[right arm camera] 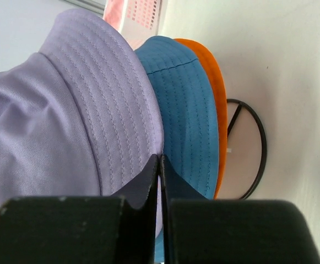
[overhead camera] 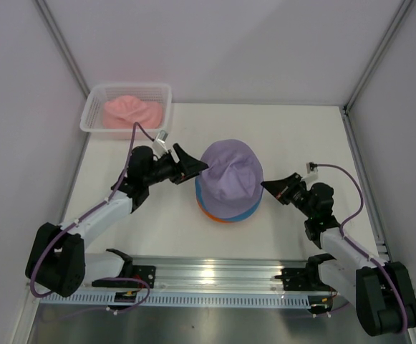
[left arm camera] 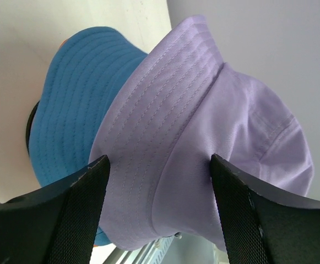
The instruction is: Stack the hats
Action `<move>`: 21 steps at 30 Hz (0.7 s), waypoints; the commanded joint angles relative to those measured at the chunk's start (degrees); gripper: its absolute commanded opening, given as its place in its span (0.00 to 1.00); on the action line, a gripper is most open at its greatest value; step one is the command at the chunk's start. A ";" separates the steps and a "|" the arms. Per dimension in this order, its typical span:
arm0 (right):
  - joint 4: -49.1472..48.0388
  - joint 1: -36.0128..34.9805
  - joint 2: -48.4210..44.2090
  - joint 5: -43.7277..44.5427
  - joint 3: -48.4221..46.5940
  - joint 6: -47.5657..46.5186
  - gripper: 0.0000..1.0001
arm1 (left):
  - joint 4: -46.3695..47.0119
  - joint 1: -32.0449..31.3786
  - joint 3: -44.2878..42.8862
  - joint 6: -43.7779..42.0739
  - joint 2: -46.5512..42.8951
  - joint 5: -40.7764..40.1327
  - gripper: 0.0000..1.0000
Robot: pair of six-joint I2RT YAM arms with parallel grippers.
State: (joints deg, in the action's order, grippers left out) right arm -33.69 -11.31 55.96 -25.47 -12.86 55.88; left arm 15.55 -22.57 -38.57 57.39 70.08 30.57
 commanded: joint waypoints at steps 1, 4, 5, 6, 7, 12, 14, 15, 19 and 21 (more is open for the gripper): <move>-0.86 -0.29 -0.77 2.79 0.21 -1.12 0.00 | -3.68 0.50 -1.60 -3.86 -0.03 -0.77 0.77; 4.15 -0.29 -2.35 4.99 -0.23 -2.34 0.00 | -4.13 1.56 -1.16 -4.82 -0.39 -0.77 0.79; 5.55 -0.20 -2.79 6.47 -0.32 -2.79 0.00 | -4.04 2.17 -0.90 -4.91 -0.47 -0.95 0.80; 7.83 -0.12 -3.49 7.10 -0.41 -3.14 0.00 | -3.78 2.52 -0.37 -4.83 -0.65 -0.95 0.80; 8.29 0.23 -3.84 7.11 -0.23 -3.23 0.00 | -2.56 2.79 0.15 -4.83 -0.56 -0.69 0.80; 9.61 0.85 -3.93 6.40 -0.58 -3.76 0.00 | 2.11 3.32 1.04 -4.39 1.28 2.56 0.80; 9.44 0.94 -3.32 5.96 -0.76 -3.50 0.00 | 4.57 3.32 1.56 -3.86 2.94 3.09 0.79; 9.17 0.94 -3.06 5.79 -0.85 -3.32 0.00 | 5.45 3.32 1.83 -3.34 3.74 3.97 0.77; 9.00 0.94 -2.35 5.09 -1.37 -3.41 0.00 | 12.55 3.32 2.88 -0.61 7.60 7.13 0.66; 9.08 0.85 -2.44 5.00 -1.64 -3.41 0.00 | 13.71 3.23 3.23 0.18 8.83 7.31 0.65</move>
State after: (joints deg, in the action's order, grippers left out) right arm -25.32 -10.70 53.21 -21.47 -12.91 53.95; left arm 22.00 -19.68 -36.18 56.01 77.60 34.94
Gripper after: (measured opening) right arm 0.009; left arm 0.655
